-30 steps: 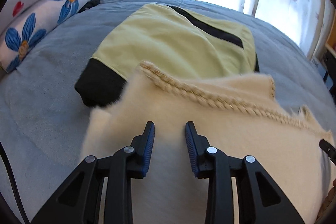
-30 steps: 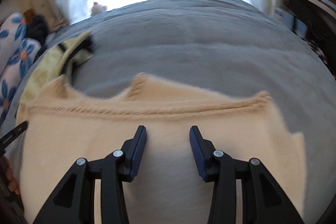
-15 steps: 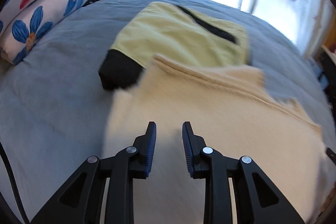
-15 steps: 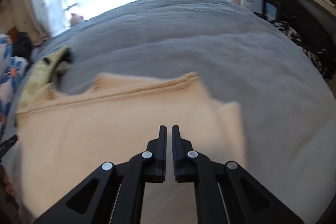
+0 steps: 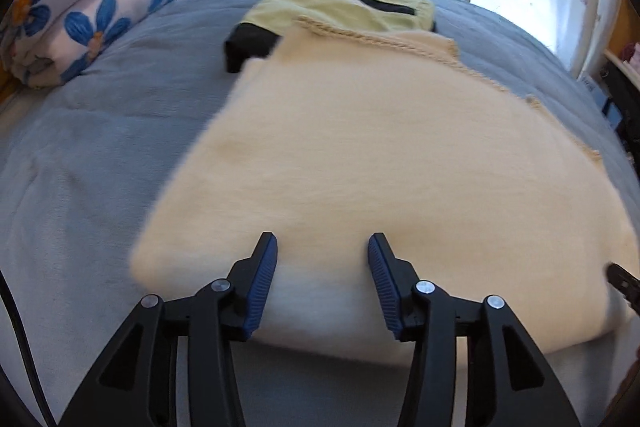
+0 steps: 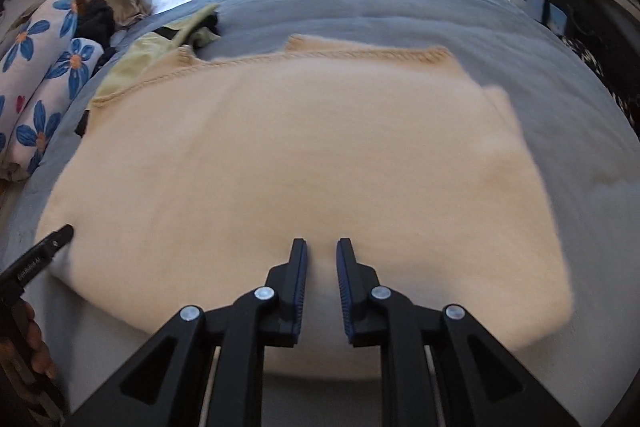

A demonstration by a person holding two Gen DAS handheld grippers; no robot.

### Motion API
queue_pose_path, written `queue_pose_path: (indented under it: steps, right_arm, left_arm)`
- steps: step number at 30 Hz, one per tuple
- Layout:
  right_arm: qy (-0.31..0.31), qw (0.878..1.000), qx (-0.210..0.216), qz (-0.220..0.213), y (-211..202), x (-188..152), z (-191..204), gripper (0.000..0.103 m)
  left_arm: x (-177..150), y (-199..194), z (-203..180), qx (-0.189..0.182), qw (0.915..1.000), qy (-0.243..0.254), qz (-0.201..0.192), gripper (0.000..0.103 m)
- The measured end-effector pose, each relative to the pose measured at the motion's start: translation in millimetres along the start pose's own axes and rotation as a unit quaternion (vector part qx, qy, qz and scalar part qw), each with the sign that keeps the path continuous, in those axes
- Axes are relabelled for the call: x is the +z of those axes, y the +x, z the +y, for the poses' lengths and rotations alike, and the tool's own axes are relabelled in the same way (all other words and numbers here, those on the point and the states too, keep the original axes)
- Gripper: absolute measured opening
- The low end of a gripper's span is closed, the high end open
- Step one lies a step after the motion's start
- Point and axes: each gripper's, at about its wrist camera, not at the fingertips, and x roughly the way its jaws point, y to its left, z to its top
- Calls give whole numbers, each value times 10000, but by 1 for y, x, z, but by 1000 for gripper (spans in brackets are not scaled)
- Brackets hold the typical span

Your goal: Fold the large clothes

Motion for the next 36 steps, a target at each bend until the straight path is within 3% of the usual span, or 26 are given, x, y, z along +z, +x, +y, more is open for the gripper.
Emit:
queue_pose_path:
  steps: [2,4,8,12,14,23,36]
  right_arm:
    - [-63,9987,-500,24,-4,-4,-16,15]
    - [-135,9921,-1249,72,-7,-11,-34,26]
    - [179,9910,-1313,176,-17,-21,-59,29]
    - [280,9873,-1527,328,-22,-23,-55,30]
    - [300,9842,-1690,443,-24,-23,-48,30]
    - [556,9876,-1329,629,-45,-35,-20,31]
    - [137,9973,-702,189,-106,-49,45,31]
  left_arm:
    - [0,-2,7,278,9996,53,-9,48]
    - [2,-1,17,451,9990,56,59,48]
    - [-2,-3,29,432,9989,48,147,48]
    - [-6,-16,34,438,9985,-18,321,48]
    - [-9,-24,35,422,9981,-89,439,54]
    - [-32,-64,34,324,9984,74,452,54]
    - [-37,-134,25,-172,9995,251,39,56]
